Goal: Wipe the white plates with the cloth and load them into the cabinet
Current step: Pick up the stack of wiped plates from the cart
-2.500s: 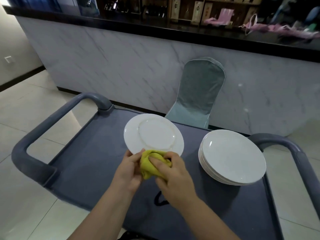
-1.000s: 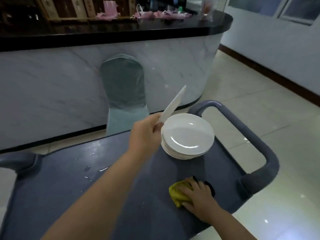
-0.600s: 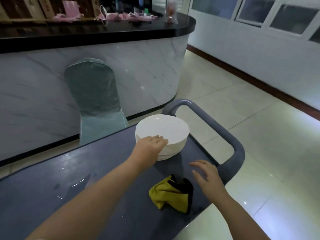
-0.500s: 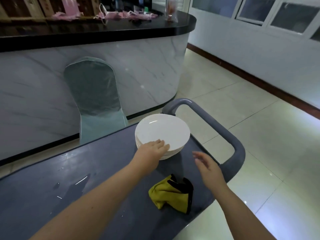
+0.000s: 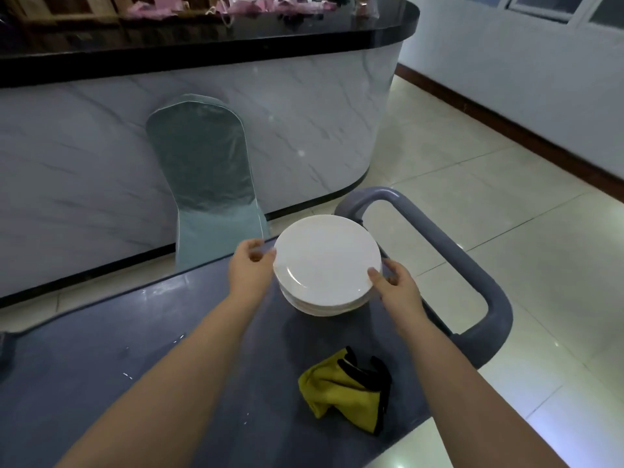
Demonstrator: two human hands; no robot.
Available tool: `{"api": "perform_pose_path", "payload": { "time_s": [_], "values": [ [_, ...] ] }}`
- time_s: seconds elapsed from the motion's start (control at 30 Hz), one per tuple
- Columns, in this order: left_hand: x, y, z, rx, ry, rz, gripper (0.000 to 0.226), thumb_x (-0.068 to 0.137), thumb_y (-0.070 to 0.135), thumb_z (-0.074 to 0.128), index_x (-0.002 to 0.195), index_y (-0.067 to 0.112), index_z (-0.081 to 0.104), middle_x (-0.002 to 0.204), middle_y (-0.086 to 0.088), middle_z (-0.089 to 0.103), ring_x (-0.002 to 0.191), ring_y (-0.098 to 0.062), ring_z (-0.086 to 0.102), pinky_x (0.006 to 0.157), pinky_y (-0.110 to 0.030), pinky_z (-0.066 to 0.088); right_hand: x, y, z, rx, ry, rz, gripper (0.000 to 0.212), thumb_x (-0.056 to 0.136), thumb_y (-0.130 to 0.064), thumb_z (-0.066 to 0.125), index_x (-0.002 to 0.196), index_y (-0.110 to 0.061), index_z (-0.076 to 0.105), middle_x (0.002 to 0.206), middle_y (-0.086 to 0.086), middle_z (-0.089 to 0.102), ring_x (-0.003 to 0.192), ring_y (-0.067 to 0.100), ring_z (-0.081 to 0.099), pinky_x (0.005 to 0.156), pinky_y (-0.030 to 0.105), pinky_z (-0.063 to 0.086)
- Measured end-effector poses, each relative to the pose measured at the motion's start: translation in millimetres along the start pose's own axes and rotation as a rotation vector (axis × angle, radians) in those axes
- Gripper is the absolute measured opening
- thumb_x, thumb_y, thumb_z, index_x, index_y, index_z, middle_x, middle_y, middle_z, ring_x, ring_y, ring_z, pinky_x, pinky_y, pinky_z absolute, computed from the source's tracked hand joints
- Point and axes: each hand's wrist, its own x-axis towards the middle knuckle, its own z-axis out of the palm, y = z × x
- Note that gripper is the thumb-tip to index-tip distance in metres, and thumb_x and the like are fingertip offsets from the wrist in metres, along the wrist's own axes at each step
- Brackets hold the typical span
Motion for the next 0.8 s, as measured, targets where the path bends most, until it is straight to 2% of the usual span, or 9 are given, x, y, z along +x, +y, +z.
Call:
{"api": "perform_pose_path", "payload": {
  "time_s": [0.07,0.1,0.17,0.27,0.37,0.5,0.6,0.73,0.8],
  "values": [
    [11.3,-6.6,6.8,0.043,-0.153,-0.262,0.054,0.087,0.039,0.070,0.131,0.014,0.052,0.125,-0.003,0.058,0.107,-0.023,0.058,0.090,-0.037,0.051,8.7,-2.8,-6.6,-0.026,-0.023,0.103,0.068,0.081,-0.042,0.074,0.139,-0.024,0.043,0.126,-0.001,0.049,0.113,0.023,0.053,0.091,0.044,0.051],
    [12.6,-8.0,10.7,-0.010,-0.238,-0.370,0.056,0.087,0.041,0.069,0.131,0.010,0.053,0.122,-0.005,0.061,0.107,-0.025,0.060,0.088,-0.038,0.053,13.0,-4.3,-9.6,0.001,-0.072,0.172,0.067,0.081,-0.041,0.074,0.137,-0.019,0.044,0.126,0.000,0.051,0.110,0.026,0.055,0.084,0.042,0.054],
    [14.1,-8.5,14.2,-0.136,-0.301,-0.482,0.044,0.088,0.037,0.069,0.118,0.006,0.061,0.106,-0.009,0.069,0.095,-0.027,0.066,0.077,-0.038,0.056,20.1,-7.0,-13.5,0.071,-0.214,0.277,0.057,0.084,-0.036,0.072,0.129,-0.009,0.051,0.115,0.008,0.063,0.096,0.026,0.064,0.068,0.035,0.054],
    [20.2,-7.2,19.5,-0.209,-0.263,-0.534,0.026,0.086,0.028,0.071,0.103,0.010,0.063,0.095,-0.009,0.070,0.082,-0.025,0.067,0.063,-0.034,0.055,30.3,-8.6,-14.8,0.077,-0.288,0.302,0.045,0.086,-0.030,0.070,0.123,-0.009,0.055,0.106,0.010,0.067,0.084,0.025,0.067,0.061,0.033,0.054],
    [25.7,-3.4,26.4,-0.178,-0.208,-0.559,0.021,0.081,0.024,0.074,0.094,0.013,0.062,0.087,-0.007,0.069,0.072,-0.023,0.066,0.056,-0.031,0.053,38.3,-6.7,-9.9,0.049,-0.263,0.292,0.048,0.085,-0.033,0.071,0.123,-0.012,0.052,0.113,0.009,0.064,0.091,0.027,0.066,0.059,0.031,0.055],
    [28.3,-4.1,31.5,-0.160,-0.178,-0.540,0.026,0.077,0.028,0.076,0.095,0.014,0.064,0.084,-0.005,0.072,0.072,-0.022,0.068,0.054,-0.028,0.052,40.7,-2.6,-4.9,0.063,-0.226,0.282,0.050,0.081,-0.039,0.073,0.122,-0.019,0.052,0.111,0.005,0.066,0.085,0.022,0.065,0.054,0.028,0.050],
    [29.8,-1.8,26.6,-0.156,-0.214,-0.505,0.030,0.074,0.029,0.079,0.095,0.012,0.067,0.073,-0.003,0.075,0.072,-0.022,0.071,0.060,-0.030,0.055,40.8,3.0,-5.9,0.174,-0.217,0.288,0.047,0.082,-0.031,0.073,0.123,-0.017,0.054,0.111,0.005,0.069,0.093,0.022,0.067,0.065,0.031,0.053],
    [30.4,7.3,22.6,-0.086,-0.320,-0.407,0.037,0.076,0.033,0.079,0.102,0.010,0.067,0.083,-0.004,0.077,0.071,-0.019,0.074,0.059,-0.029,0.056,35.1,8.7,-4.7,0.365,-0.179,0.305,0.039,0.084,-0.020,0.071,0.121,-0.015,0.058,0.111,0.006,0.070,0.097,0.024,0.067,0.067,0.031,0.053],
    [27.1,7.4,22.3,-0.058,-0.343,-0.382,0.041,0.080,0.035,0.076,0.111,0.012,0.061,0.098,-0.007,0.074,0.082,-0.021,0.073,0.062,-0.031,0.058,33.8,9.1,-2.3,0.383,-0.165,0.294,0.037,0.084,-0.017,0.069,0.119,-0.013,0.059,0.111,0.007,0.070,0.096,0.024,0.066,0.068,0.031,0.052]
  ]
}}
